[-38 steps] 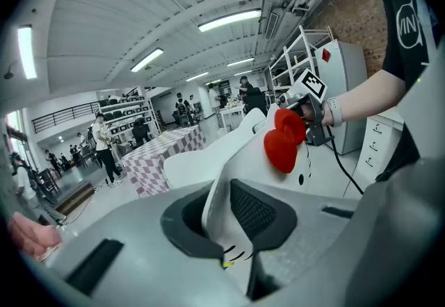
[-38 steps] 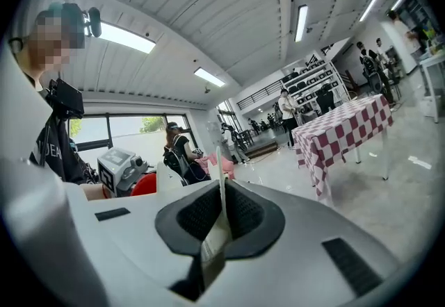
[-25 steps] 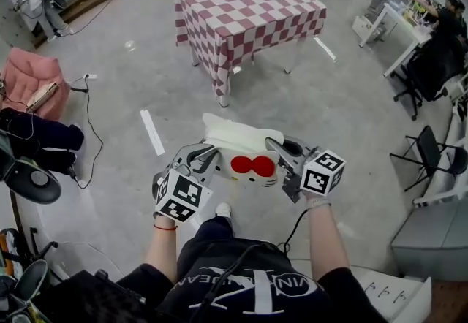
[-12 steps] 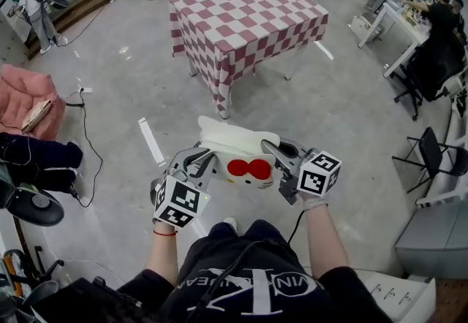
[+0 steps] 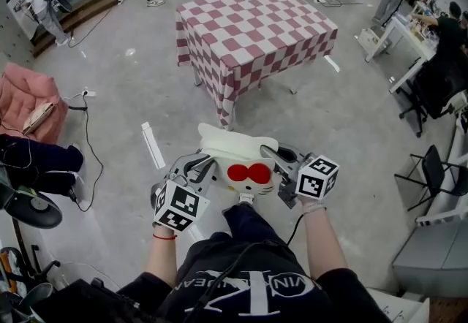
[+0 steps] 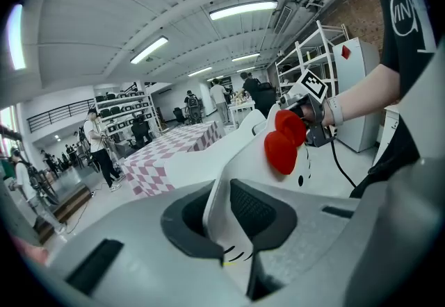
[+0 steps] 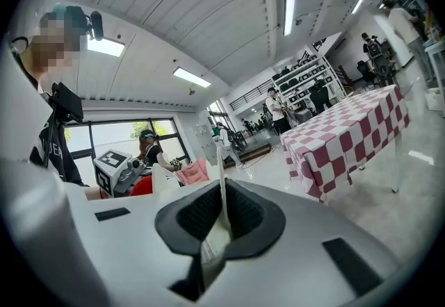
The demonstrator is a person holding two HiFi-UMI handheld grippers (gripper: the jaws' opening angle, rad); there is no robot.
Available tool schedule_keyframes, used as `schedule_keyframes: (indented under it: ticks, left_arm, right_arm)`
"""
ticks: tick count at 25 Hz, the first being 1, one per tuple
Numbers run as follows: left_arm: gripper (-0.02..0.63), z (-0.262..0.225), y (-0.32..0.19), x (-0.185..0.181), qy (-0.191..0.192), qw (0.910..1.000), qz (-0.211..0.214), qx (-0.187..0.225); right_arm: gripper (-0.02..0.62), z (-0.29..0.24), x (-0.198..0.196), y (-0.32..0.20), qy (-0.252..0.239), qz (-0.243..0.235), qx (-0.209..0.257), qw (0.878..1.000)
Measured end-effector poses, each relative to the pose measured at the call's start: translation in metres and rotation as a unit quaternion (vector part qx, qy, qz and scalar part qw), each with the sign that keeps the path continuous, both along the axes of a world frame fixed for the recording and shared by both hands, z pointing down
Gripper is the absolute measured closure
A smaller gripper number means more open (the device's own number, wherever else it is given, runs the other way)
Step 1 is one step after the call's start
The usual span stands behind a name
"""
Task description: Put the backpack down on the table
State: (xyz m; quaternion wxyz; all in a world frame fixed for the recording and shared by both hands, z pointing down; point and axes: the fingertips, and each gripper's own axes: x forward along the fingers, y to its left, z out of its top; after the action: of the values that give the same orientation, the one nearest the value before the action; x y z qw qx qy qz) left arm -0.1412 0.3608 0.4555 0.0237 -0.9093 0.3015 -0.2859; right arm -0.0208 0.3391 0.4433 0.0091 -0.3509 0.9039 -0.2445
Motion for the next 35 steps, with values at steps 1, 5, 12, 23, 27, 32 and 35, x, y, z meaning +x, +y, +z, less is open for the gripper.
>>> schedule_keyframes:
  ticks: [1, 5, 12, 23, 27, 32, 35]
  left_arm:
    - [0.557, -0.001, -0.008, 0.001, -0.003, 1.0000, -0.001, 0.001]
    - [0.557, -0.008, -0.045, 0.007, -0.013, 0.9998, -0.009, 0.006]
    - [0.557, -0.012, -0.109, 0.018, -0.012, 0.9993, -0.034, 0.008]
    - [0.557, -0.009, -0.184, 0.044, -0.016, 0.9981, -0.059, 0.001]
    - [0.557, -0.007, -0.204, 0.056, -0.021, 0.9978, -0.063, -0.001]
    - [0.557, -0.004, -0.222, 0.067, -0.021, 0.9968, -0.077, 0.001]
    - [0.557, -0.002, -0.230, 0.071, -0.025, 0.9961, -0.085, -0.005]
  right_arm:
    - [0.584, 0.000, 0.001, -0.008, -0.003, -0.003, 0.001, 1.000]
    - [0.584, -0.005, 0.007, -0.047, -0.015, -0.013, 0.005, 1.000]
    - [0.584, -0.010, 0.017, -0.115, -0.019, -0.035, 0.008, 0.999]
    - [0.584, -0.005, 0.042, -0.196, -0.018, -0.060, 0.001, 0.998]
    - [0.584, -0.004, 0.052, -0.218, -0.017, -0.067, 0.002, 0.998]
    - [0.584, -0.002, 0.064, -0.237, -0.021, -0.076, 0.010, 0.997]
    - [0.584, 0.001, 0.066, -0.247, -0.025, -0.077, 0.005, 0.997]
